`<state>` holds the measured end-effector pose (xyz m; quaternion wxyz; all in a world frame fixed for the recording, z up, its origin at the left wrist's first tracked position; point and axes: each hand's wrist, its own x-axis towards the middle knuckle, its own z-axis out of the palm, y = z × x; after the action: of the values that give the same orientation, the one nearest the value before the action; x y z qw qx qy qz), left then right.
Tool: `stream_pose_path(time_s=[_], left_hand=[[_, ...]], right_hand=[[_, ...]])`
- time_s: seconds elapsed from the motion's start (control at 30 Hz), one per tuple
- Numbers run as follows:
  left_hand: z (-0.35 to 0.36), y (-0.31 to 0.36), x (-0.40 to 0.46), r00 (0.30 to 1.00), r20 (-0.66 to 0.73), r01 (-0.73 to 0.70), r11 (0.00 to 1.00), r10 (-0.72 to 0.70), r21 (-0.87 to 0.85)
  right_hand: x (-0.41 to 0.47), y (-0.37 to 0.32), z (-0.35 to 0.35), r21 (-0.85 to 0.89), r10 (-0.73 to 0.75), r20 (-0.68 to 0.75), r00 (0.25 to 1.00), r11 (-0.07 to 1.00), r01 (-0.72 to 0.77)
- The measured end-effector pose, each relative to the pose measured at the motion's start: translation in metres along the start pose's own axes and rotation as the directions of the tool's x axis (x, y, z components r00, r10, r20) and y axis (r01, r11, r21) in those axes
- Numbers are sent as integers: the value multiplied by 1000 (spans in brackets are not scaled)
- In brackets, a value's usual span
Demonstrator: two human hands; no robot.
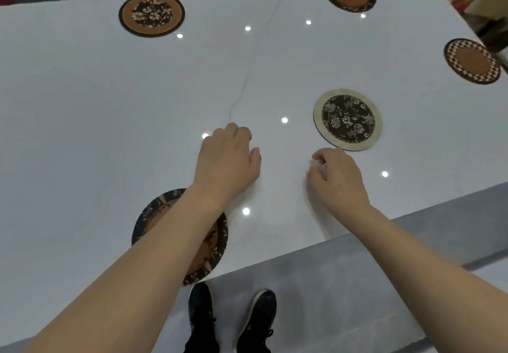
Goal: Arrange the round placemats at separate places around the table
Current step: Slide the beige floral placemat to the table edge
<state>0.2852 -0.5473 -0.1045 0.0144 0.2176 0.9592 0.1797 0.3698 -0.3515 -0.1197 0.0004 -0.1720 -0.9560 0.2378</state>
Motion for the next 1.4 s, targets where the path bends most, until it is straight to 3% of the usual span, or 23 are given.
stream_pose_path(time_s=[0.2,0.37,0.53,0.77,0.9,1.4], left_hand=[[46,81,66,994,65,-83,996,83,-14],[87,117,122,994,61,93,995,-90,-42],[118,123,128,989,-109,107,992,-100,61],[123,121,131,986,-131,110,994,-107,16],[122,122,131,988,-116,102,995,-101,6],[120,131,128,984,-98,151,988,-150,4]], right_hand=[[32,68,-32,28,123,-184,975,992,-120],[79,124,-44,-60,186,-243,952,977,-206],[110,149,-35,-90,120,-291,949,984,-153],[111,156,-29,-83,59,-321,945,993,-90],[111,153,-32,-4,73,-305,950,997,-78],[112,155,-41,35,73,-128,989,997,-69]])
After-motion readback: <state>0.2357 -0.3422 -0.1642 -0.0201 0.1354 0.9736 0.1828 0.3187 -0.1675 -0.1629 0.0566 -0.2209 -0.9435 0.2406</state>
